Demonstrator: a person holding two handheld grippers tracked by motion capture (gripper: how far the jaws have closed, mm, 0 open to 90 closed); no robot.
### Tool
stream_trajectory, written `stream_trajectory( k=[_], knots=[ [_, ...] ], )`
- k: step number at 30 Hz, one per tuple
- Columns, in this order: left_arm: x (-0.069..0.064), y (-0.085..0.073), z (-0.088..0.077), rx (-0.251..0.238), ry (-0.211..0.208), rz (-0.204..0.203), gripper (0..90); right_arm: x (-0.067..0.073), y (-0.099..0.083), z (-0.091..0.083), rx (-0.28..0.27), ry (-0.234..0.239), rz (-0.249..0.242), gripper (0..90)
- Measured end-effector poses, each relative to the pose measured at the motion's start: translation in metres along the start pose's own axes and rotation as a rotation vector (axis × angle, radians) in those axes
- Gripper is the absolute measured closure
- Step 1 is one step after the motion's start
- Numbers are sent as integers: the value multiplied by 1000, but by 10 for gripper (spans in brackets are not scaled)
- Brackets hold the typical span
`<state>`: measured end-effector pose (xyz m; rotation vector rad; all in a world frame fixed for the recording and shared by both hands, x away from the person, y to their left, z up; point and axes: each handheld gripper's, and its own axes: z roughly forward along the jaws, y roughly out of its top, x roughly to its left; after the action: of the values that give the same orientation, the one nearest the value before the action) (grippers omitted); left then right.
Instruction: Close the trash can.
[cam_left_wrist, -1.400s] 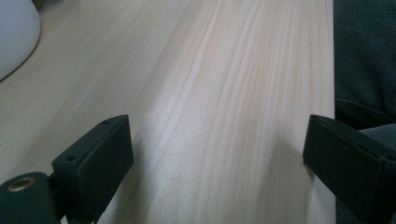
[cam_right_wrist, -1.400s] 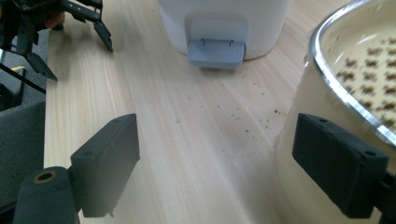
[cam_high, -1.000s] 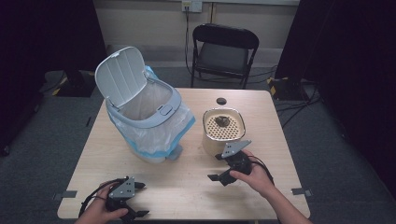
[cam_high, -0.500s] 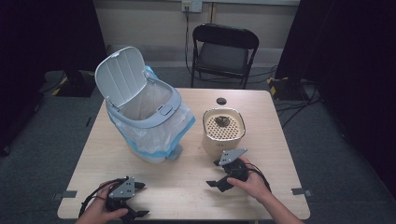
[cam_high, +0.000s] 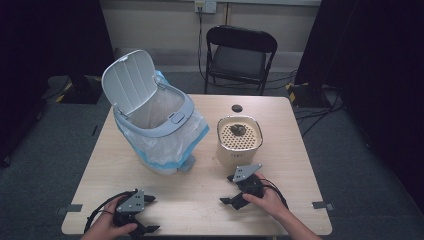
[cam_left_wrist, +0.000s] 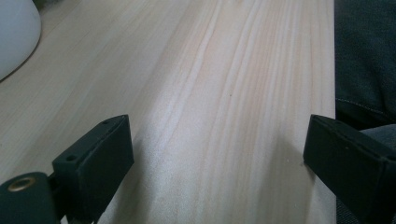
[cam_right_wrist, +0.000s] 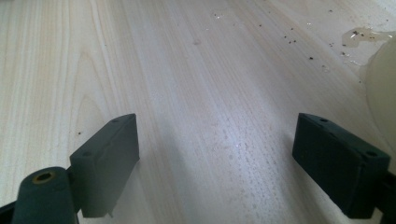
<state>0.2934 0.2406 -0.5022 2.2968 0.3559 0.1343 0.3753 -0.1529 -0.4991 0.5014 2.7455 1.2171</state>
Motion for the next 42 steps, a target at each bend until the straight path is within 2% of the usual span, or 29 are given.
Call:
stream_trajectory(
  k=[5, 11, 14, 15, 16, 20, 22, 26, 27, 29, 31, 32, 33, 34, 36, 37, 38, 42],
  knots=[
    [-1, 0, 1, -6, 1, -8, 76, 2, -1, 1, 6, -22, -45, 129],
    [-2, 0, -1, 4, 9, -15, 73, 3, -1, 1, 8, -27, -47, 126],
    [0, -2, -3, -22, -5, -71, 88, 3, -1, 1, 8, -28, -46, 126],
    [1, -2, -5, -20, 0, -77, 118, 3, -1, 1, 7, -28, -47, 126],
    [3, -1, -9, 4, 5, -84, 178, 3, -1, 1, 7, -28, -47, 126],
    [6, 0, -14, 20, 26, -110, 164, 3, -1, 1, 7, -28, -45, 126],
    [11, 2, -22, 11, 29, -140, 164, 3, -1, 1, 6, -27, -45, 126],
    [20, 11, -39, 11, 43, -167, 163, 3, -1, 1, 7, -30, -45, 125],
    [22, 14, -43, -1, 39, -183, 163, 3, -1, 1, 7, -30, -45, 125],
    [29, 24, -58, 0, 49, -200, 163, 3, -1, 1, 7, -30, -45, 125],
    [32, 26, -63, 9, 53, -202, 163, 3, -1, 1, 7, -28, -45, 125],
    [37, 30, -72, 0, 59, -210, 163, 3, -1, 1, 7, -28, -43, 124],
    [37, 30, -72, 0, 59, -210, 163, 3, -1, 1, 7, -28, -43, 123],
    [43, 33, -82, -18, 66, -227, 163, 4, -2, 1, 7, -30, -41, 122],
    [49, 36, -94, -31, 85, -245, 163, 4, -2, 1, 8, -33, -38, 122],
    [49, 36, -94, -31, 85, -245, 163, 4, -2, 1, 8, -33, -38, 122],
    [54, 39, -104, -37, 96, -257, 163, 4, -2, 1, 8, -33, -37, 122],
    [63, 45, -119, -30, 116, -273, 163, 4, -2, 1, 8, -33, -37, 122]
  ],
)
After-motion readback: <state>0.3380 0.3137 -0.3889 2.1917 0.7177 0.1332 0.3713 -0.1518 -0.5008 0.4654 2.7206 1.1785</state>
